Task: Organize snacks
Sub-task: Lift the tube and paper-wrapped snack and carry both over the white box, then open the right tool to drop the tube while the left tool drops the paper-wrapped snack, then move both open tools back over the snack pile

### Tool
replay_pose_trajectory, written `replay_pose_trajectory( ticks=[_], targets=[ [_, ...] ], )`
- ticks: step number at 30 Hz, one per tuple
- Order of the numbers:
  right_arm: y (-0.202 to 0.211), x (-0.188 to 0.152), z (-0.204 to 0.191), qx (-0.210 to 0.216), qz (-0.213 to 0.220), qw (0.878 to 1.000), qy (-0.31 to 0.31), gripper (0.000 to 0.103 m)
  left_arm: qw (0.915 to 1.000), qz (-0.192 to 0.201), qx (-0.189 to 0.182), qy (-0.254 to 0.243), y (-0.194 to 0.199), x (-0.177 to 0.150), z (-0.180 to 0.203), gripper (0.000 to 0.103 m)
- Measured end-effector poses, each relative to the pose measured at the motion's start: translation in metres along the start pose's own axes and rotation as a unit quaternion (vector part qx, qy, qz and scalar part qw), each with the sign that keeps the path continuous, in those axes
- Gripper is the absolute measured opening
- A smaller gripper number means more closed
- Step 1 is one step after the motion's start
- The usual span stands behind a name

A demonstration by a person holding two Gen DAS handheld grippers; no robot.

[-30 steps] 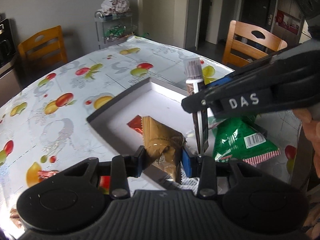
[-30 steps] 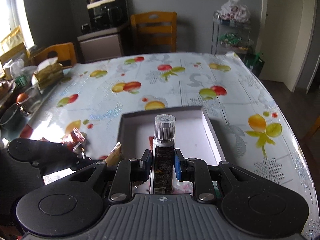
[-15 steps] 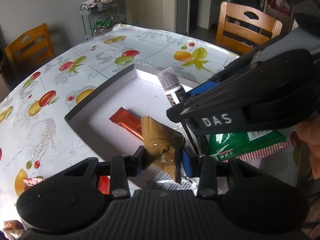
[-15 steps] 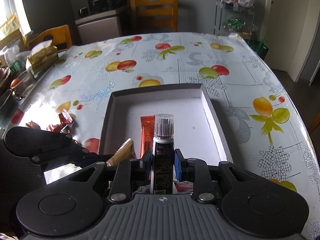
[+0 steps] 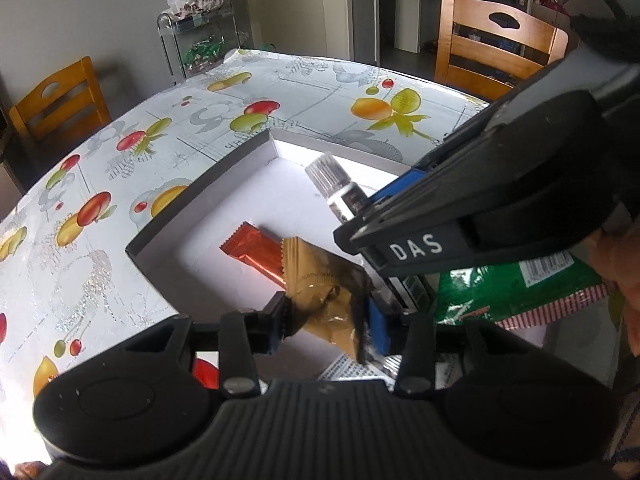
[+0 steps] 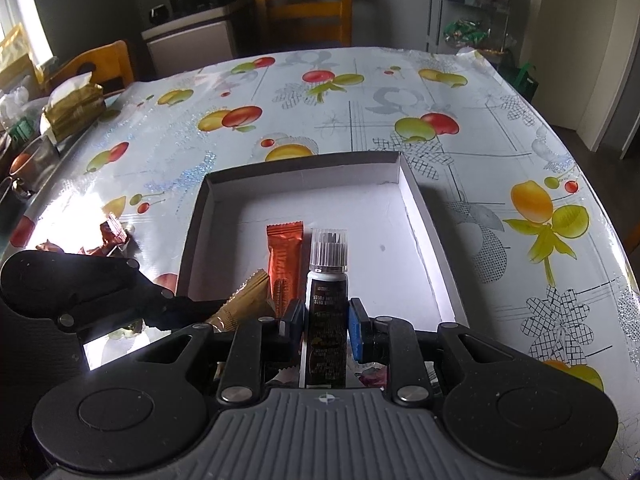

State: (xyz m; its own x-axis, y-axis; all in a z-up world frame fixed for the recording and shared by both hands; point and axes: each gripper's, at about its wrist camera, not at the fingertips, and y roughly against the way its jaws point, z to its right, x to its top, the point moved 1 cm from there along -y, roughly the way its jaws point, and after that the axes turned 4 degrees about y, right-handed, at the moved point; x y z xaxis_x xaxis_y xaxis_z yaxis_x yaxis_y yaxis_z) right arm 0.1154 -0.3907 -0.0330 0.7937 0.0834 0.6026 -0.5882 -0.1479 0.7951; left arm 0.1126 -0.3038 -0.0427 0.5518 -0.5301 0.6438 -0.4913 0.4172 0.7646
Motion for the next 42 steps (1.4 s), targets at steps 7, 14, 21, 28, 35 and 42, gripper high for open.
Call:
replay_pose_trajectory(
  ticks=[7, 14, 21, 28, 35, 42],
  targets=[
    [0.002, 0.004, 0.002, -0.003, 0.007, 1.000, -0.004, 0.026, 0.9997, 0.020, -0.003, -0.011, 0.004, 0.003, 0.001, 0.049],
    [0.007, 0.008, -0.001, -0.004, 0.015, 1.000, -0.003, 0.026, 0.9996, 0.028, -0.001, -0.008, 0.010, 0.004, 0.000, 0.049],
    [0.016, 0.010, -0.004, -0.004, 0.028, 1.000, -0.006, 0.029, 0.9994, 0.032, 0.002, 0.012, 0.018, 0.002, -0.006, 0.056],
    [0.023, 0.015, -0.013, 0.003, 0.045, 0.999, -0.001, 0.034, 0.9980, 0.048, 0.017, 0.039, 0.032, -0.001, -0.014, 0.067],
    [0.027, 0.019, -0.028, 0.016, 0.054, 0.998, 0.008, 0.039, 0.9952, 0.051, 0.041, 0.073, 0.045, -0.010, -0.031, 0.067],
    [0.026, 0.023, -0.050, 0.036, 0.057, 0.997, 0.026, 0.040, 0.9894, 0.046, 0.080, 0.112, 0.062, -0.027, -0.054, 0.067]
  ],
)
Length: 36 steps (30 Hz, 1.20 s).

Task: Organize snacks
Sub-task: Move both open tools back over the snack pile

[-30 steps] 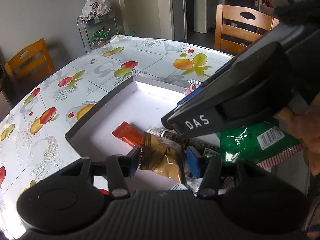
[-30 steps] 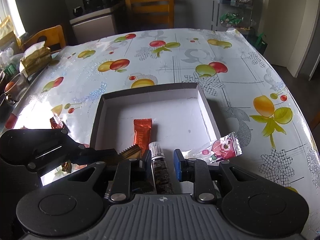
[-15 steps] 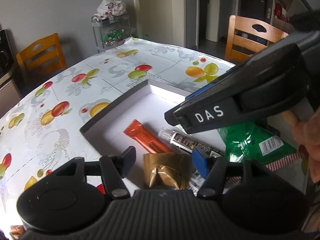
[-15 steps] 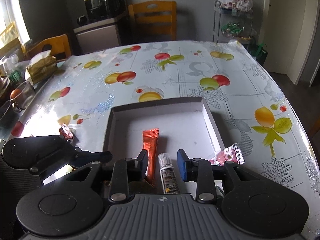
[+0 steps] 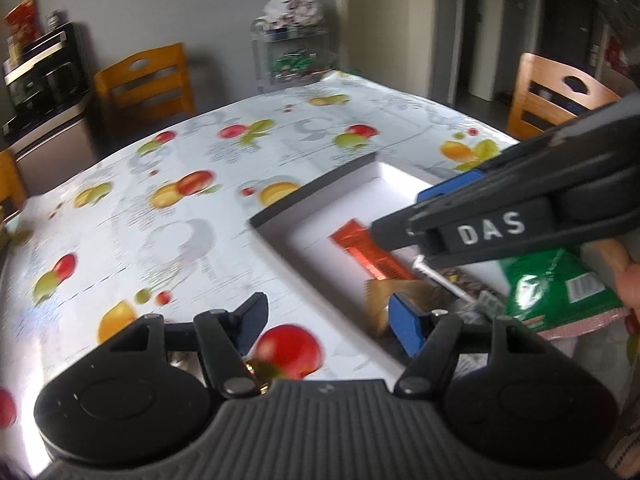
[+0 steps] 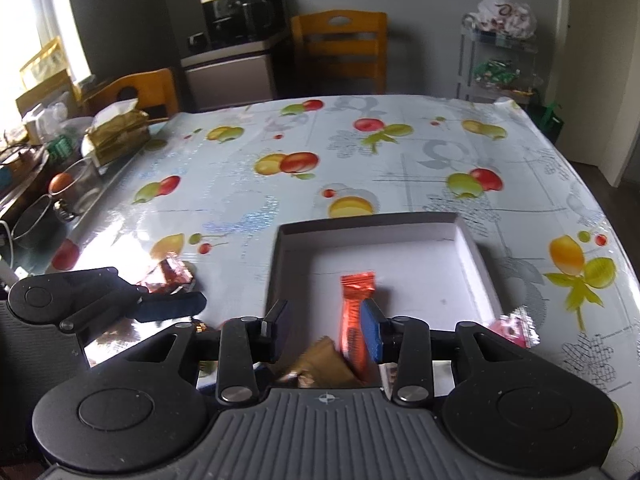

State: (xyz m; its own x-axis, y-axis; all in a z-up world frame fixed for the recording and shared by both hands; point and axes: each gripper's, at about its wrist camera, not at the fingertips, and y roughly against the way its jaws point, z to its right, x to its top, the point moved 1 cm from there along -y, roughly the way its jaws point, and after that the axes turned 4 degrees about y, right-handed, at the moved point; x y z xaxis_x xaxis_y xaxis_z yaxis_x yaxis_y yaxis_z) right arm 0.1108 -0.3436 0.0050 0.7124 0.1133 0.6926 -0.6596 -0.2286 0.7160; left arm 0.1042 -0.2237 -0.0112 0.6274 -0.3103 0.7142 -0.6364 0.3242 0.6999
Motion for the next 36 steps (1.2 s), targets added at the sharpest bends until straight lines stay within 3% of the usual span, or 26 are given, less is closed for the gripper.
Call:
replay_pose_trajectory(
  ticks=[15, 27, 36],
  targets=[
    [-0.015, 0.009, -0.054, 0.046, -0.007, 0.998, 0.049, 0.045, 0.9956, 0.001, 0.070, 0.062, 0.033, -0.023, -0.053, 0.067],
    [-0.028, 0.010, -0.088, 0.068, -0.024, 0.994, 0.084, 0.050, 0.9786, -0.008, 0.149, 0.142, 0.053, -0.045, -0.108, 0.067],
    [-0.034, 0.011, -0.101, 0.075, -0.032, 0.992, 0.097, 0.052, 0.9702, -0.015, 0.172, 0.170, 0.053, -0.051, -0.128, 0.067]
  ],
)
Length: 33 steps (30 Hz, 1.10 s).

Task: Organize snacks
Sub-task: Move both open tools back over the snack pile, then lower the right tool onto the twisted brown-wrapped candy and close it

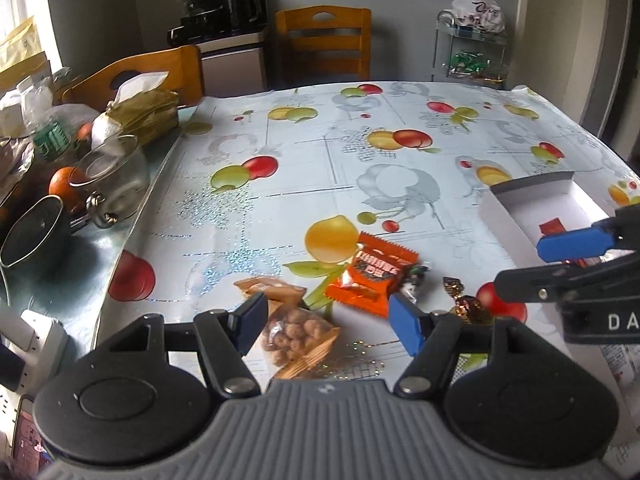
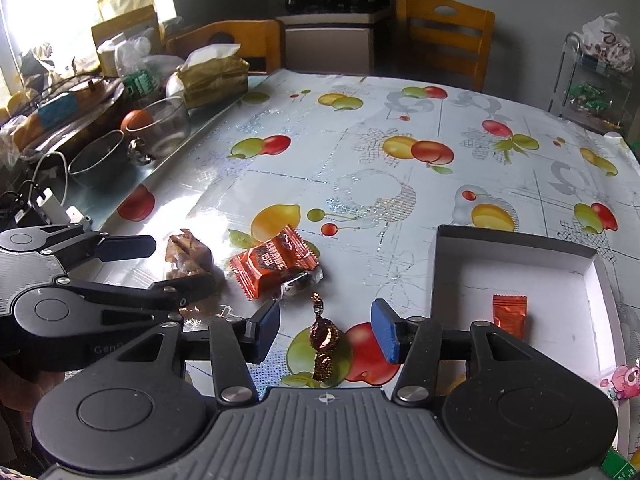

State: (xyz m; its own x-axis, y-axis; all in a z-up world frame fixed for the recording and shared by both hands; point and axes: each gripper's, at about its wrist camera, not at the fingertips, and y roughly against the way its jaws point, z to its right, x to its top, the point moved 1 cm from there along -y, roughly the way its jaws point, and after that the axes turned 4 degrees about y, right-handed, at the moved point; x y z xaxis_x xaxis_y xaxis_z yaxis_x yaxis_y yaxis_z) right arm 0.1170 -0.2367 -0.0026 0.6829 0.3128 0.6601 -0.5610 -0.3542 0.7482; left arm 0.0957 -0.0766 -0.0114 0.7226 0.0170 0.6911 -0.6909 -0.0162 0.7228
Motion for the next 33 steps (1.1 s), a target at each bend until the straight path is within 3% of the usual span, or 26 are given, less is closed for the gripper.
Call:
replay_pose_trajectory(
  ticks=[33],
  targets=[
    [-0.018, -0.002, -0.010, 0.005, -0.021, 0.999, 0.025, 0.059, 0.9992, -0.019, 0.014, 0.032, -0.013, -0.003, -0.017, 0.067]
  ],
)
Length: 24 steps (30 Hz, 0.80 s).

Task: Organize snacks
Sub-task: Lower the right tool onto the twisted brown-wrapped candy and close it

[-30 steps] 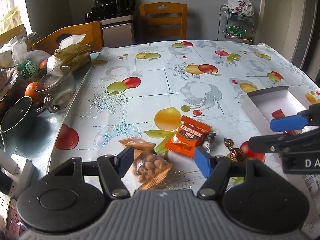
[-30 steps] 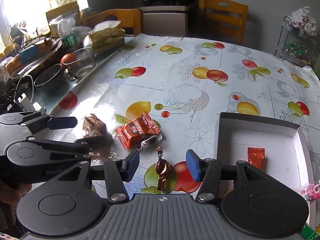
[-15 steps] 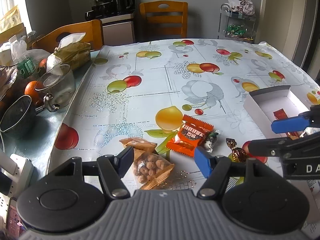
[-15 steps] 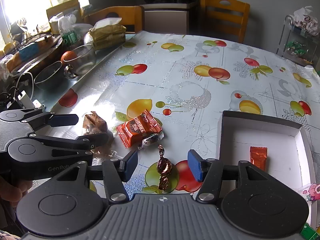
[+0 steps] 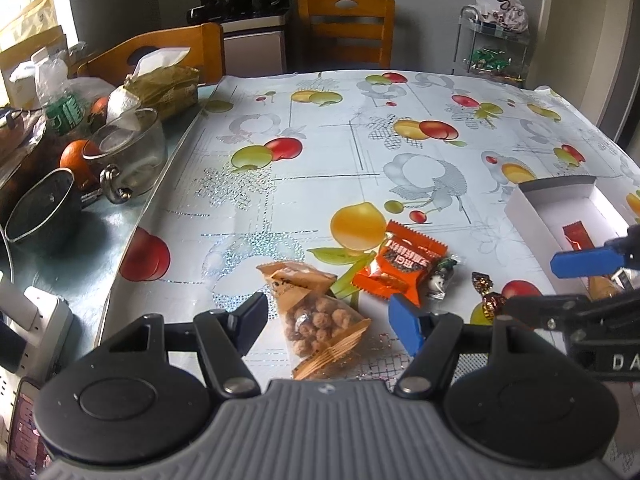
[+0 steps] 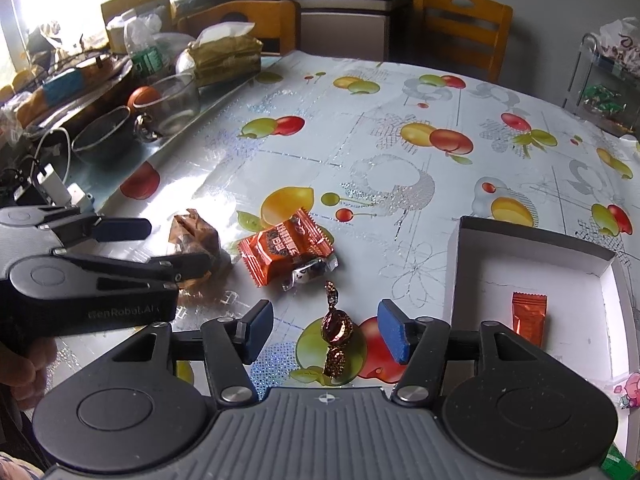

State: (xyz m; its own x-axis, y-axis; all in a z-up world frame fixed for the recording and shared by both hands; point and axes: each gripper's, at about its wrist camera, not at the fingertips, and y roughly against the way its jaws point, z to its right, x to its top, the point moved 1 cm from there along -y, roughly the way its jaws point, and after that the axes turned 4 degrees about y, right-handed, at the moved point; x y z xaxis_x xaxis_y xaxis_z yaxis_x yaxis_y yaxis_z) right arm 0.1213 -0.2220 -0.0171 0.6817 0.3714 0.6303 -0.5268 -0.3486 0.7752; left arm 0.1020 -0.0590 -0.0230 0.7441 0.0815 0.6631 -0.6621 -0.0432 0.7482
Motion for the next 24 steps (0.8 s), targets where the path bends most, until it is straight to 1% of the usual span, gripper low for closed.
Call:
replay_pose_trajectory(
  ticks=[7, 19, 24],
  targets=[
    [-0.012, -0.001, -0.003, -0.010, -0.011, 1.000, 0.021, 0.058, 0.9992, -0.021, 0.000, 0.033, -0.018, 0.004, -0.011, 0.067],
    [-0.036, -0.002, -0.005, -0.017, -0.035, 0.998, 0.041, 0.056, 0.9976, -0.055, -0.016, 0.039, -0.046, 0.002, -0.016, 0.067],
    [-0.044, -0.002, -0.005, -0.019, -0.042, 0.998, 0.044, 0.048, 0.9973, -0.061, -0.020, 0.036, -0.052, 0.002, -0.015, 0.067]
  ],
)
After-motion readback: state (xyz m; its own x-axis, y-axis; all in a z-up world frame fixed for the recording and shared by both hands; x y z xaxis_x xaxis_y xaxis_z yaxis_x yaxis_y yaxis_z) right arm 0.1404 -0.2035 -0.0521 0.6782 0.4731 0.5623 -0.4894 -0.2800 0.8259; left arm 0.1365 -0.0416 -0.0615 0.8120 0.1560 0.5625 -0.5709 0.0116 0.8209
